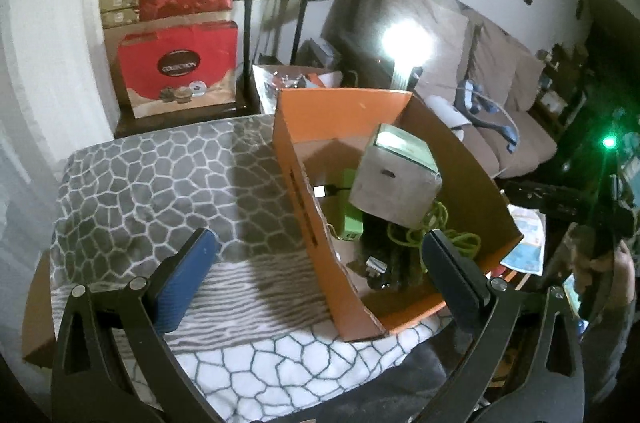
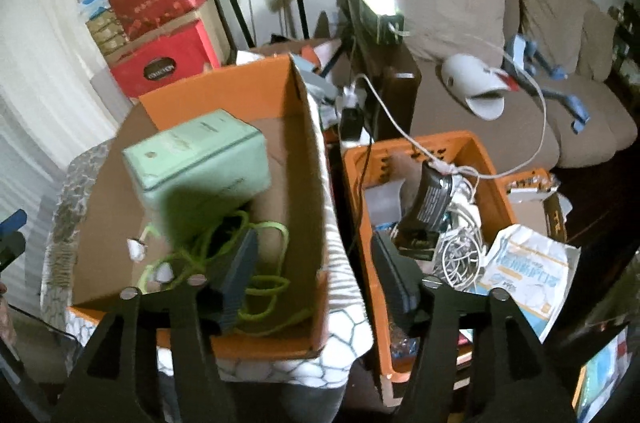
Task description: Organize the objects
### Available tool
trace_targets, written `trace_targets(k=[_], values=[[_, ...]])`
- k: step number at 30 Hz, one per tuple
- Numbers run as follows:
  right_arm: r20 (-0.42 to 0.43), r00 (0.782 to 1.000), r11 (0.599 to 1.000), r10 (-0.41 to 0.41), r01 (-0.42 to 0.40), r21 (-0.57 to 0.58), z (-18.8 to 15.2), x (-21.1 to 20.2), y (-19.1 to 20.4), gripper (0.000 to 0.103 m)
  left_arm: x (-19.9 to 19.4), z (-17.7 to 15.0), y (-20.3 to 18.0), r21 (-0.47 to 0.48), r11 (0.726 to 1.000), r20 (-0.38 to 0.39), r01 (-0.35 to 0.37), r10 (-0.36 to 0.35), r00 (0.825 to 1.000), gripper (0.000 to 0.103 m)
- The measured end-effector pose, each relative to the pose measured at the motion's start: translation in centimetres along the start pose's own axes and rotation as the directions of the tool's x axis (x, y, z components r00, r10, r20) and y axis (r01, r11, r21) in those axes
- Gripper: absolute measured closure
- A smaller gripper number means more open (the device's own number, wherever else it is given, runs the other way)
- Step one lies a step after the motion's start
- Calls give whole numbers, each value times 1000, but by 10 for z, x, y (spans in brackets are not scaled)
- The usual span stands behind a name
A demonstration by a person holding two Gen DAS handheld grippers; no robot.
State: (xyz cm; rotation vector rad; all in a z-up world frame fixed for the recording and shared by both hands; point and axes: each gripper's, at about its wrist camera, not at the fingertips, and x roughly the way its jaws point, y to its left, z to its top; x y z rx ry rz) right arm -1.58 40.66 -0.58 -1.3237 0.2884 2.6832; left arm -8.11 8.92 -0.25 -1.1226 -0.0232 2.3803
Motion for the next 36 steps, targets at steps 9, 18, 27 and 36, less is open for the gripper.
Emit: trace_targets(k=[9, 18, 27, 36], values=[[84, 994, 993, 73, -65, -98, -11, -29, 60, 5, -14, -16, 15, -27, 995, 0, -100, 100, 995, 0], [141, 988, 987, 57, -35, -154, -32, -31, 112, 1, -24, -35, 29, -71, 988, 8, -139, 139, 990, 0], [196, 979, 987, 62, -30, -160, -57, -37, 141, 1, -40, -55, 33, -80, 975, 44, -208, 212, 976, 0], [216, 976, 989, 36, -4, -145, -82, -45, 152, 1, -52, -73, 33, -98, 968, 60, -230, 237, 970, 0]])
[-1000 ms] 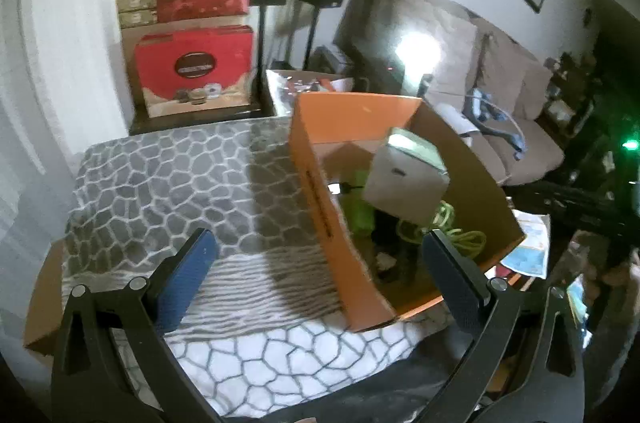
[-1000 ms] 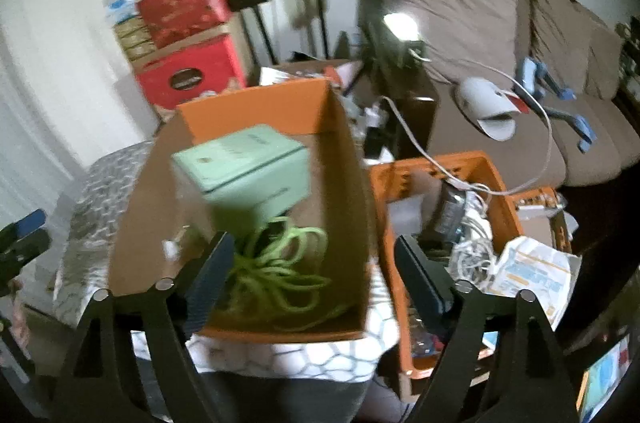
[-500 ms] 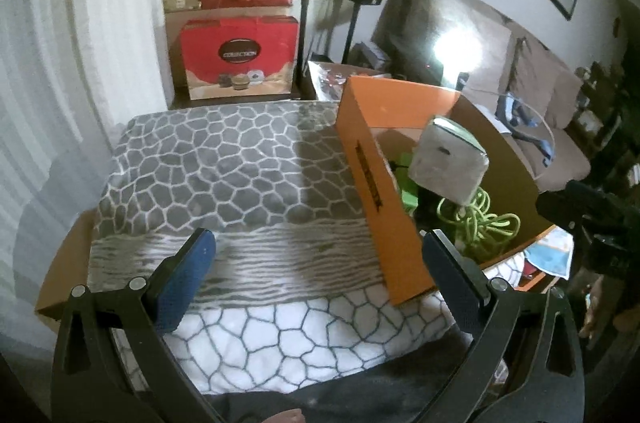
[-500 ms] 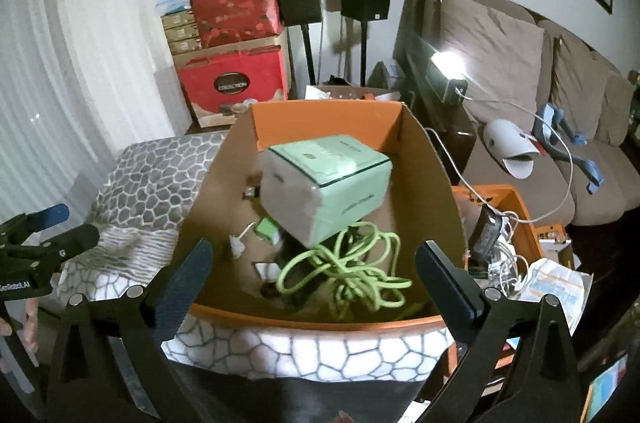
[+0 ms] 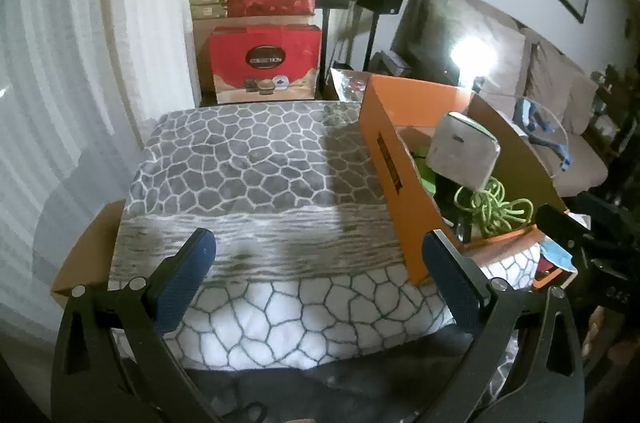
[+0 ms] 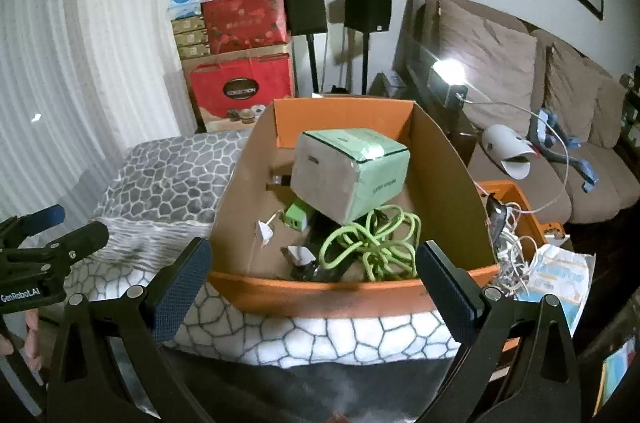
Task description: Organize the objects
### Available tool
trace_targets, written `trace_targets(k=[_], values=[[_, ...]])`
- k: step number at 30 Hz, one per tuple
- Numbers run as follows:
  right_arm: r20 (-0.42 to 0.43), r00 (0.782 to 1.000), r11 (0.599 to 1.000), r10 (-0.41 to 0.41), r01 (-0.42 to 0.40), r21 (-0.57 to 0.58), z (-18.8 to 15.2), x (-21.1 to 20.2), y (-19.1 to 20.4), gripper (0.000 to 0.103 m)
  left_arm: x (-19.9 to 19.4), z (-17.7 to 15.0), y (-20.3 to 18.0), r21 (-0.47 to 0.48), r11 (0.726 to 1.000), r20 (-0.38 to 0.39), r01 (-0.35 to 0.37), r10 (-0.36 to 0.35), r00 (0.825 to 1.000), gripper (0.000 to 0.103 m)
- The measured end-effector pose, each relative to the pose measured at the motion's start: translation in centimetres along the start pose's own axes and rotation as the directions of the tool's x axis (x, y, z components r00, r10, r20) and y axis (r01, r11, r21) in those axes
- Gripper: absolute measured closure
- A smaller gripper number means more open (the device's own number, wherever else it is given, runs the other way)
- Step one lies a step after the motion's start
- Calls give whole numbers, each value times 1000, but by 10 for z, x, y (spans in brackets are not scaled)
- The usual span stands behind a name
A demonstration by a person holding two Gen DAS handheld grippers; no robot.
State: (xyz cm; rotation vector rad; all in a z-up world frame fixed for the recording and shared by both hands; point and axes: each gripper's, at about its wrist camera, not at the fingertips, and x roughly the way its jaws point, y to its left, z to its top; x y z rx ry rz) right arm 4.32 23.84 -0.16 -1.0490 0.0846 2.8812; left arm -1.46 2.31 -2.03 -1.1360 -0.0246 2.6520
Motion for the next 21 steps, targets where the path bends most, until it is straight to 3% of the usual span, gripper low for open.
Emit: trace_targets(k=[21], values=[[5, 1000, 1000, -5, 5, -28, -18, -6, 22, 0, -7, -21, 3, -11, 999, -3, -35, 35, 999, 0]])
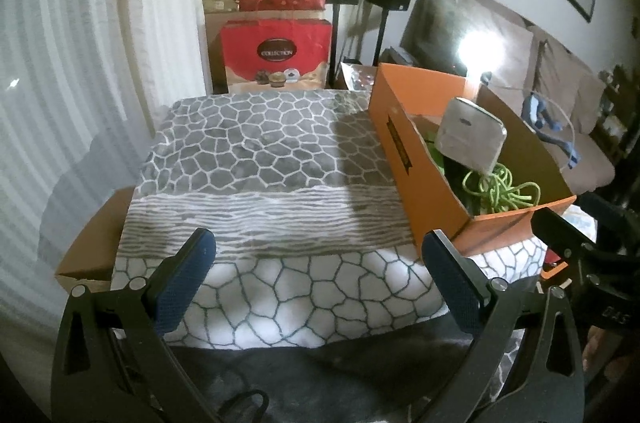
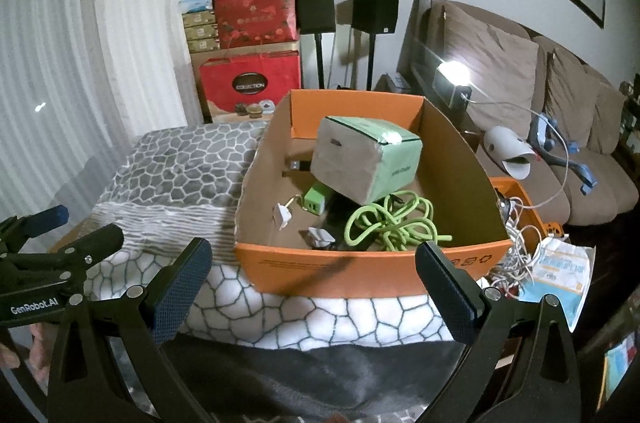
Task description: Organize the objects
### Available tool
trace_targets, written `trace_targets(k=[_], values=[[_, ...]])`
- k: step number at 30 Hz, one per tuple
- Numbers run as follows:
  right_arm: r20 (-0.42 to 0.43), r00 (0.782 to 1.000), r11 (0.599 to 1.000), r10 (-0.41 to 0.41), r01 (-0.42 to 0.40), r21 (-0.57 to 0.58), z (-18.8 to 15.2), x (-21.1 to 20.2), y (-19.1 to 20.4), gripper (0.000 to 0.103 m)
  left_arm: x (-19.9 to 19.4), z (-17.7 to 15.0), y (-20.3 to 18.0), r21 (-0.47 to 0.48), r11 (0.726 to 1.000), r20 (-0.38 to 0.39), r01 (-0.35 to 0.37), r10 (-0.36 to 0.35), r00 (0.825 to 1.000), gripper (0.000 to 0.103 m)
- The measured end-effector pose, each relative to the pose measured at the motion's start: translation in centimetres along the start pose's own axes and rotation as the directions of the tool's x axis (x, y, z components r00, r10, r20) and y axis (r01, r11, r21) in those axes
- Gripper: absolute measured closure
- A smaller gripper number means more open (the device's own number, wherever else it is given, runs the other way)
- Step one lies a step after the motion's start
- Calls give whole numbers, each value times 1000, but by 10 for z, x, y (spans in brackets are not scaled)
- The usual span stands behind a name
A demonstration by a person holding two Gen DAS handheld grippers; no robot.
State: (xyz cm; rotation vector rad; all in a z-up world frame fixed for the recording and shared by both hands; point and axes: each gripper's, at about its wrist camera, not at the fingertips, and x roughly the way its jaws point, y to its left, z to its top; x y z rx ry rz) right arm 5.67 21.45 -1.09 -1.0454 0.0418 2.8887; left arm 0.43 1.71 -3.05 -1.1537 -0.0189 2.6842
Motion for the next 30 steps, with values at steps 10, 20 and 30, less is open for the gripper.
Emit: trace_targets(k=[10, 20, 30], values=[[-4, 1000, 1000, -2, 2, 12, 0, 2, -5, 1, -3, 1, 1, 3, 1000, 8, -15, 15, 1000, 0], [-2, 1000, 1000, -3, 3, 16, 0, 2, -7, 1, -6, 1, 1, 3, 1000, 16, -10, 10, 1000, 0], [-1, 1000, 1000, -4, 4, 15, 0, 1, -7, 1, -7, 1, 1, 8, 1000, 17, -12, 12, 1000, 0]])
